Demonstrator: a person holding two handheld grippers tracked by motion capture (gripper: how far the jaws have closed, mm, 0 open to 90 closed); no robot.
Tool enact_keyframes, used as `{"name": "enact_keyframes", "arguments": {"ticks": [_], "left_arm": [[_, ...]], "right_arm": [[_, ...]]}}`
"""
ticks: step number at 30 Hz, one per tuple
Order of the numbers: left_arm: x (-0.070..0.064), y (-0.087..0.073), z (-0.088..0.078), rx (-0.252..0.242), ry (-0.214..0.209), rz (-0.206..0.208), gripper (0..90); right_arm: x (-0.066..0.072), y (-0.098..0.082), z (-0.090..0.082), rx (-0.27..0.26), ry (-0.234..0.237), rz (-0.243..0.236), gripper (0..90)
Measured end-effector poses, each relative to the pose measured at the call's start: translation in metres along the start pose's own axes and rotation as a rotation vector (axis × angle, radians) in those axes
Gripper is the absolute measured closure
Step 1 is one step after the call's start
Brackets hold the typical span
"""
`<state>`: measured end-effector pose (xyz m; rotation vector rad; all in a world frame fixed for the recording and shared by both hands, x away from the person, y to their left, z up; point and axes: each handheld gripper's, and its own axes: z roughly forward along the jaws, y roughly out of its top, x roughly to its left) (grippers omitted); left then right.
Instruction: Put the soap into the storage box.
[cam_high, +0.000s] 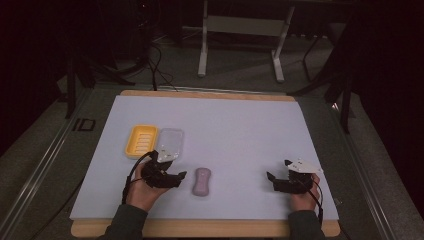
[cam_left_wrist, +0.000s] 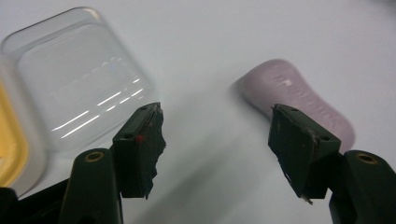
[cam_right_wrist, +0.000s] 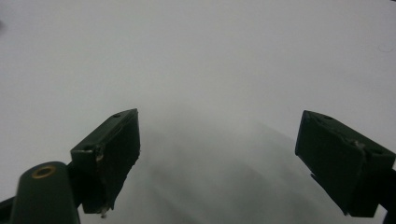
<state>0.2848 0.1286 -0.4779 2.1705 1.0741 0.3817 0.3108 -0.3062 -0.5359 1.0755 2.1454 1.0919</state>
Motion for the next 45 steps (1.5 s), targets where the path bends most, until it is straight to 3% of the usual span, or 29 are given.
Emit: {"name": "enact_keyframes", "arguments": {"ticks": [4,19,25,30,34,45], "left_arm": [[-0.009,0.005,0.008,0.014,-0.016,0.010,34.9],[-0.021,0.019,0.023,0.052,-0.037,0.035,27.9],[-0.030,0.024,0.031,0.072,-0.025,0.055,20.6],[-0.036,0.027,0.038,0.089,-0.022,0.031,12.8],[-0.042,0.029,0.045,0.116,-0.032,0.035,2.2],[-0.055,0.023,0.063,0.170,-0.040,0.049,0.3]], "right_arm": [[0.000,0.000,0.000,-0.001,-0.002,0.002,13.7],[-0.001,0.000,0.000,-0.003,0.001,0.006,13.7],[0.000,0.000,0.000,-0.001,-0.001,0.005,13.8],[0.000,0.000,0.000,-0.002,-0.001,0.005,13.7],[0.000,0.000,0.000,-0.002,-0.001,0.003,13.8],[-0.001,0.000,0.000,-0.002,0.002,0.003,13.8]]}}
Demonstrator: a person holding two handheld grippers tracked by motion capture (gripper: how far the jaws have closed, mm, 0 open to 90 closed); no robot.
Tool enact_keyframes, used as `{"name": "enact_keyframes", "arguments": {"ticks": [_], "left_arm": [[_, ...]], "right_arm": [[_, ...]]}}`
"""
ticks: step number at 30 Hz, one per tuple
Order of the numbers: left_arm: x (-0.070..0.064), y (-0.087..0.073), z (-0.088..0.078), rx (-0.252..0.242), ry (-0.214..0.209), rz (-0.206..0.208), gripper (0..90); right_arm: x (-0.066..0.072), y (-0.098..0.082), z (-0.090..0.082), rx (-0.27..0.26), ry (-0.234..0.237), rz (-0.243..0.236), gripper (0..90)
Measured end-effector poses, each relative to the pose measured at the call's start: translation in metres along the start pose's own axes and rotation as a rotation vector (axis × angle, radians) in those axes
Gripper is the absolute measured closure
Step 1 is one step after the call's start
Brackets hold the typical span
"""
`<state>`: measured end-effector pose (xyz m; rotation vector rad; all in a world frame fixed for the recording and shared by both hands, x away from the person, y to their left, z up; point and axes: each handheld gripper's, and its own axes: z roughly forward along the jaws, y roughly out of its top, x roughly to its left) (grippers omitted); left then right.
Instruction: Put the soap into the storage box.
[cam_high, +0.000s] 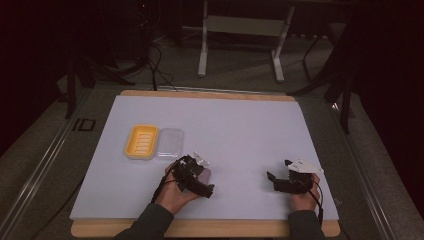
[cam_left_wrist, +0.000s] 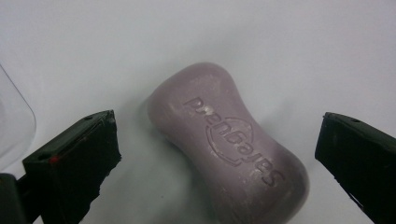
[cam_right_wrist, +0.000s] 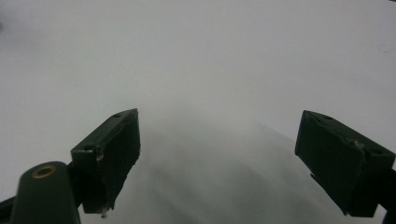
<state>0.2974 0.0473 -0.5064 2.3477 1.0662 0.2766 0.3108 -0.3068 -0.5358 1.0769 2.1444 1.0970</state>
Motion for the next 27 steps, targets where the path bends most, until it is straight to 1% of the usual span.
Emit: {"name": "enact_keyframes", "arguments": {"ticks": [2,4,5,8,14,15,16,17,18,19,20,21,23,25,27], "left_arm": [[-0.001,-0.001,0.004,0.011,0.020,0.003,0.3],[-0.001,-0.001,0.004,0.011,0.020,0.003,0.3],[-0.002,-0.003,0.008,0.023,0.016,0.003,0.3],[-0.002,-0.004,0.011,0.033,0.015,0.007,0.3],[-0.004,-0.005,0.015,0.050,0.023,0.022,0.3],[-0.004,-0.005,0.016,0.050,0.033,0.023,0.3],[-0.004,-0.005,0.016,0.050,0.033,0.023,0.5],[-0.004,-0.006,0.014,0.055,0.023,0.036,1.8],[-0.003,-0.007,0.014,0.058,0.025,0.038,2.0],[-0.003,-0.007,0.014,0.058,0.025,0.038,4.3],[-0.003,-0.007,0.012,0.055,0.019,0.049,6.6],[-0.003,-0.007,0.012,0.055,0.019,0.049,7.5],[0.000,-0.007,0.009,0.052,0.007,0.052,13.1],[0.002,-0.008,0.008,0.052,0.008,0.053,16.1],[0.003,-0.008,0.007,0.052,0.000,0.059,20.1]], "right_arm": [[0.000,0.000,0.000,0.000,0.000,-0.001,13.8],[0.000,0.000,0.000,0.000,0.000,-0.002,13.8],[0.000,0.000,0.000,0.000,0.000,-0.001,13.8],[0.000,0.000,0.000,0.001,0.000,-0.003,13.9],[0.000,0.000,0.000,0.001,-0.001,-0.003,13.8],[0.000,0.000,0.000,0.000,-0.001,-0.004,13.8],[0.000,0.000,0.000,0.000,-0.001,-0.004,13.8],[0.000,0.000,0.000,0.000,-0.001,-0.005,13.8],[0.000,0.000,0.000,0.000,-0.001,-0.005,13.9],[0.000,0.000,0.000,0.001,-0.001,-0.006,13.8],[0.001,0.000,0.000,0.001,0.000,-0.006,13.8],[0.001,0.000,0.000,0.001,0.000,-0.006,13.8],[0.001,0.000,0.000,0.001,-0.001,-0.006,13.8],[0.001,0.000,0.000,0.000,-0.001,-0.007,13.8],[0.001,0.000,0.000,0.000,-0.001,-0.006,13.8]]}}
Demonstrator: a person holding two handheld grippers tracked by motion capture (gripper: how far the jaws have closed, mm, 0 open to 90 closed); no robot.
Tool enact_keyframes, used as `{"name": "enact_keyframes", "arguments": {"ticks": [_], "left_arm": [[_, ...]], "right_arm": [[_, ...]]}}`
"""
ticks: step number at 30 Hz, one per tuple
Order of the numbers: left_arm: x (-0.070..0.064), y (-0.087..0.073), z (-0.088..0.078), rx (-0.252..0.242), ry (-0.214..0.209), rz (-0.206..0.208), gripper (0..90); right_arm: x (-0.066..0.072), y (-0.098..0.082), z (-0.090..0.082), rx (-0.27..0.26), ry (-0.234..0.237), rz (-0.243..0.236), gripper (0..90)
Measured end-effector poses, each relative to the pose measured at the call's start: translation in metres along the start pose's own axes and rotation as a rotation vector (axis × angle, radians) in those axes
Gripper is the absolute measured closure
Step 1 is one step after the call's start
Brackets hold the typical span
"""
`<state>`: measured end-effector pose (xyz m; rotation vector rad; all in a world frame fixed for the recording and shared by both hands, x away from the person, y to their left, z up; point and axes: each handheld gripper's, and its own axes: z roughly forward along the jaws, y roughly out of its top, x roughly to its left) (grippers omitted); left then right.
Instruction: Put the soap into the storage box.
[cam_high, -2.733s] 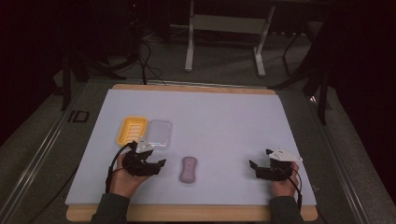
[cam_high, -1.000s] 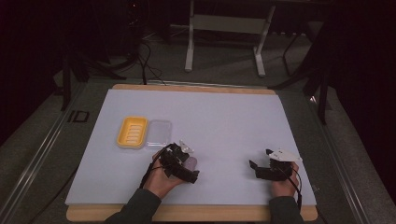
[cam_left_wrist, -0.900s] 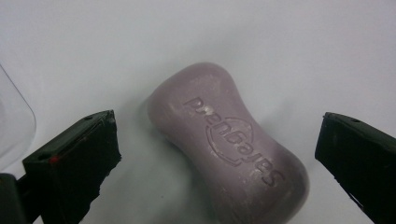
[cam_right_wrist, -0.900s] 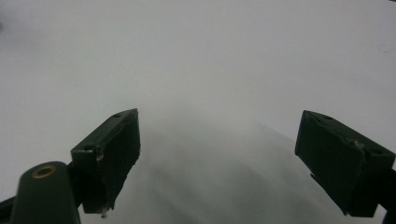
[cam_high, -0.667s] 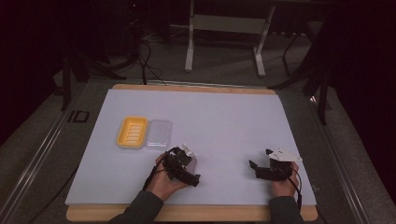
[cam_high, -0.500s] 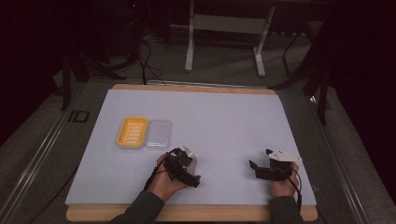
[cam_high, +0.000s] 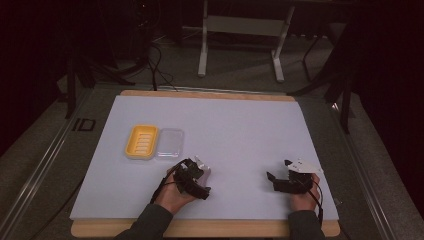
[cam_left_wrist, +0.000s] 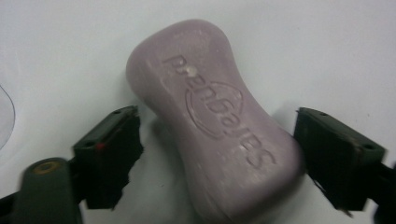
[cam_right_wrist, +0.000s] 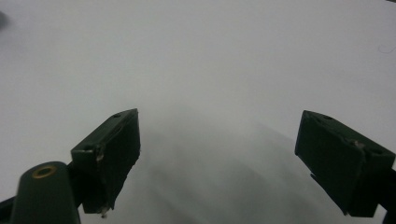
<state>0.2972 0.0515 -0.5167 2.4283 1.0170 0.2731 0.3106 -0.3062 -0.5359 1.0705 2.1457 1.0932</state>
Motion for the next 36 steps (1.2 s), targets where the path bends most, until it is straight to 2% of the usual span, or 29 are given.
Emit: {"name": "enact_keyframes", "arguments": {"ticks": [8,16,20,23,26,27,28,32,34,36], "left_arm": [[0.013,-0.004,-0.007,0.021,0.002,0.020,26.5],[0.023,0.001,-0.009,0.053,0.006,0.050,31.3],[0.027,0.008,-0.009,0.061,-0.039,0.060,29.7],[0.027,0.017,-0.008,0.069,-0.055,0.068,25.4],[0.028,0.021,-0.006,0.078,-0.057,0.065,23.9],[0.029,0.024,-0.003,0.100,-0.053,0.053,20.9],[0.029,0.024,-0.003,0.100,-0.053,0.053,19.7],[0.029,0.029,0.002,0.123,-0.057,0.051,19.2],[0.030,0.031,0.004,0.134,-0.059,0.051,22.6],[0.031,0.032,0.005,0.134,-0.072,0.048,31.0]], "right_arm": [[0.000,0.000,0.000,0.001,0.003,-0.002,13.9],[0.001,0.000,0.000,0.004,0.002,-0.002,14.0],[0.001,0.000,0.000,0.004,0.003,-0.006,13.9],[0.001,0.000,0.000,0.004,0.003,-0.005,13.9],[0.001,0.000,0.001,0.006,0.003,-0.006,13.9],[0.001,0.000,0.000,0.008,0.003,-0.010,13.9],[0.001,0.000,0.000,0.008,0.003,-0.010,13.9],[0.001,0.000,0.001,0.009,0.004,-0.009,14.0],[0.001,0.000,0.001,0.012,0.005,-0.009,14.0],[0.001,0.001,0.001,0.013,0.005,-0.010,14.0]]}}
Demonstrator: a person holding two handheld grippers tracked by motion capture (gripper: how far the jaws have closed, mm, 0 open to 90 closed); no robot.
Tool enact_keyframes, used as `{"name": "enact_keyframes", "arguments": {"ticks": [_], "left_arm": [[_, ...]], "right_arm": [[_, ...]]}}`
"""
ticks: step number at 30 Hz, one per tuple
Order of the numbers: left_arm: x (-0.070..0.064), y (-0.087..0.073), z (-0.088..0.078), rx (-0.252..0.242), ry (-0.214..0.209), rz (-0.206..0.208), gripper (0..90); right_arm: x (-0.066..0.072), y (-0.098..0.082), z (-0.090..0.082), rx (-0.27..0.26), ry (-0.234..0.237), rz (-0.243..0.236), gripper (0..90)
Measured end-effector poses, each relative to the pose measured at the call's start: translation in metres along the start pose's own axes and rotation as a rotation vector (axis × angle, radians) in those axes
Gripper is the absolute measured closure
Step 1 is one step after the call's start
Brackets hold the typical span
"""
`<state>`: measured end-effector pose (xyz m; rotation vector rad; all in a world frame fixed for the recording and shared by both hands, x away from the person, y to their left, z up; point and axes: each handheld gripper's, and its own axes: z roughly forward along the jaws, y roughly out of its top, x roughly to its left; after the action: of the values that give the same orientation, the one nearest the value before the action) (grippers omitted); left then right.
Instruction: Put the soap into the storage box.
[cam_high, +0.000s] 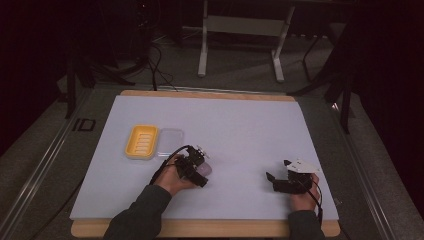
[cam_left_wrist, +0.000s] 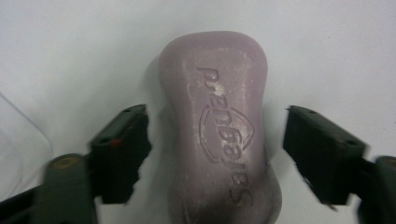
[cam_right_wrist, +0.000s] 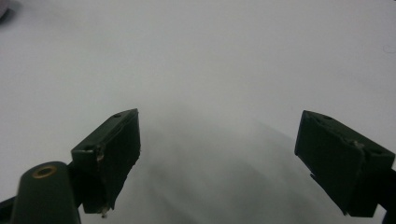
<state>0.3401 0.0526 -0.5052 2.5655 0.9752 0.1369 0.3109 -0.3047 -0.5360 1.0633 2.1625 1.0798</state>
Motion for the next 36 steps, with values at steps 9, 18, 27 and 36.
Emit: {"name": "enact_keyframes", "arguments": {"ticks": [9,18,27,36], "left_arm": [[0.005,0.006,0.003,0.018,-0.015,0.004,38.6],[0.006,0.010,0.002,0.062,-0.013,0.036,48.2],[0.012,0.017,0.001,0.123,-0.030,0.072,48.4],[0.013,0.024,0.003,0.196,-0.038,0.097,46.2]], "right_arm": [[0.000,0.000,0.000,0.002,0.001,-0.001,14.0],[0.001,0.000,0.000,0.003,0.003,-0.003,14.0],[0.001,0.000,0.000,0.007,0.005,-0.007,14.0],[0.001,0.000,0.001,0.009,0.007,-0.010,14.1]]}}
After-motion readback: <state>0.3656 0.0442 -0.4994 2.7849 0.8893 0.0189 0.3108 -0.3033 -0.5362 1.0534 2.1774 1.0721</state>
